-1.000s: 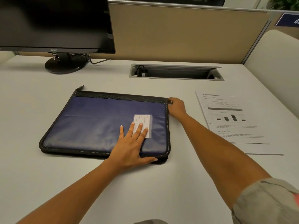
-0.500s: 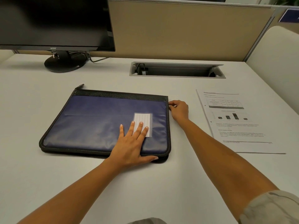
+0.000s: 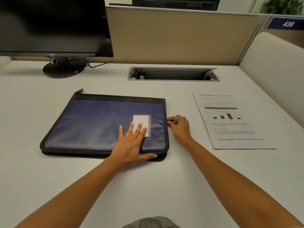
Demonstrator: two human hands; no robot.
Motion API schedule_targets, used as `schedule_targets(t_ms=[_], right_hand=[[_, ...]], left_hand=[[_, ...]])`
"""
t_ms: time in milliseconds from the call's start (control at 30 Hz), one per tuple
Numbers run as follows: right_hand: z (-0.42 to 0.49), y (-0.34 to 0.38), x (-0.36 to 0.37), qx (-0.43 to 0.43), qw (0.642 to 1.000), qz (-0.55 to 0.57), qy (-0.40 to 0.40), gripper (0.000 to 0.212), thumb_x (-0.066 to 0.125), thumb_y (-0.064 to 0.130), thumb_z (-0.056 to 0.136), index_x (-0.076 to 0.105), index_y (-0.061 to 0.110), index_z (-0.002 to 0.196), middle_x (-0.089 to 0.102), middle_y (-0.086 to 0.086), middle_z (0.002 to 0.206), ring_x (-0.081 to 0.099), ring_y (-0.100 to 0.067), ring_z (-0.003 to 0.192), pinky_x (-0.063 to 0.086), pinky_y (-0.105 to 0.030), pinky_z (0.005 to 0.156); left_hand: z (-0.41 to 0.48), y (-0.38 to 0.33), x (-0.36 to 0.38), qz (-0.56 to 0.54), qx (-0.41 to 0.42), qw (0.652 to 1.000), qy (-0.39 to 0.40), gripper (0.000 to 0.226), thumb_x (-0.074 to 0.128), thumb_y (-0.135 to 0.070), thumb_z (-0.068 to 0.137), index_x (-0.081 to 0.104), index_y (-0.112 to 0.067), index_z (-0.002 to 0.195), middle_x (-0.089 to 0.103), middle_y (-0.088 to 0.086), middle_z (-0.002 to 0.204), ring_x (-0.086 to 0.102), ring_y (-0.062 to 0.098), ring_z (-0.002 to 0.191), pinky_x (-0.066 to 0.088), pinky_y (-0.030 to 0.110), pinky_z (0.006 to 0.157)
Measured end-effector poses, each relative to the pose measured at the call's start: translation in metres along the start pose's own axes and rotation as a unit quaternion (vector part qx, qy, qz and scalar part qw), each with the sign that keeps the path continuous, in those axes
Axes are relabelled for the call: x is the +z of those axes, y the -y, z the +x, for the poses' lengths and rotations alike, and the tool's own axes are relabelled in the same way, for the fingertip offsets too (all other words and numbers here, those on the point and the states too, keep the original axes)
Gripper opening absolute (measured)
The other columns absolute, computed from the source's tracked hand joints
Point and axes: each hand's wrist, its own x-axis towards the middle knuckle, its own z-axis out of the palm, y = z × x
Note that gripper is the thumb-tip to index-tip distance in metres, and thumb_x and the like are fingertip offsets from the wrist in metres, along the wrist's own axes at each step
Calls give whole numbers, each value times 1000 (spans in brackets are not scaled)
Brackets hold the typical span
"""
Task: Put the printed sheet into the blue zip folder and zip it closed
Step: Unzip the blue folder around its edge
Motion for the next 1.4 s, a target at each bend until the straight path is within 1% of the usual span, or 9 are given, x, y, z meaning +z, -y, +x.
schedule_targets(t_ms=[267, 500, 600, 833, 933, 1067, 1167, 1267, 1400], right_hand=[[-31, -6, -8, -13, 1000, 1, 18, 16, 60, 7, 86, 69, 4, 98, 66, -17, 100, 56, -31, 97, 50, -40, 87], [-55, -12, -15, -15, 999, 1, 33, 15, 61, 10, 85, 69, 7, 98, 63, -9, 96, 48, -16, 89, 36, -22, 75], [-65, -13, -18, -13, 999, 14, 38, 14, 63, 11, 84, 70, 8, 95, 58, -2, 89, 46, -14, 87, 34, -21, 74], [-81, -14, -14, -9, 999, 32, 21, 13, 63, 11, 84, 69, 7, 95, 65, -11, 98, 50, -17, 90, 37, -20, 75], [-80, -12, -14, -15, 1000, 15, 16, 14, 62, 12, 85, 70, 7, 95, 65, -11, 98, 52, -21, 95, 40, -25, 77], [-75, -13, -14, -21, 999, -32, -5, 14, 60, 15, 87, 69, 11, 96, 64, -8, 101, 45, -13, 90, 35, -23, 72], [-71, -13, -15, -25, 998, -58, -27, 13, 58, 17, 88, 68, 13, 96, 63, -6, 102, 44, -12, 91, 34, -24, 71], [-62, -12, -22, -16, 996, -73, -53, 14, 57, 19, 89, 67, 13, 98, 62, -6, 104, 48, -17, 98, 35, -26, 73], [-51, -10, -30, -11, 994, -92, -65, 16, 56, 21, 90, 67, 13, 99, 62, -7, 106, 49, -19, 101, 36, -28, 73]], left_hand=[[8, -6, -5, -17, -23, 1000, 0, 134, -16, -94, 36, 2, -21, 147, 1, 4, 158, -4, 27, 144, -7, 58, 112], [20, -6, -7, -24, -44, 999, 0, 104, 24, -85, 68, 4, -19, 147, 3, 7, 157, -3, 30, 144, -3, 61, 111], [24, -6, -9, -17, -51, 999, 1, 103, 25, -84, 70, 5, -19, 147, 4, 7, 157, -2, 31, 144, -2, 61, 111], [26, -6, -11, -11, -59, 998, 10, 103, 24, -84, 69, 3, -19, 147, 2, 7, 158, -3, 31, 144, -2, 61, 111], [25, -6, -11, -12, -59, 998, 11, 103, 26, -84, 69, 2, -20, 147, 0, 6, 158, -5, 30, 144, -4, 61, 111], [18, 1, -12, -12, -33, 999, 8, 100, 29, -80, 73, 1, -19, 147, 0, 5, 158, -5, 27, 144, -4, 57, 112], [9, 12, -14, -1, 2, 1000, -6, 87, 31, -70, 82, 5, -17, 147, 7, 6, 157, 2, 26, 145, 3, 50, 116], [0, 24, -17, 13, 4, 1000, -11, 76, 32, -60, 89, 9, -16, 147, 14, 6, 156, 11, 27, 144, 20, 43, 114], [-3, 28, -25, 54, -7, 998, 44, 69, 25, -53, 94, 8, -12, 146, 13, 9, 156, 15, 29, 143, 32, 40, 109]])
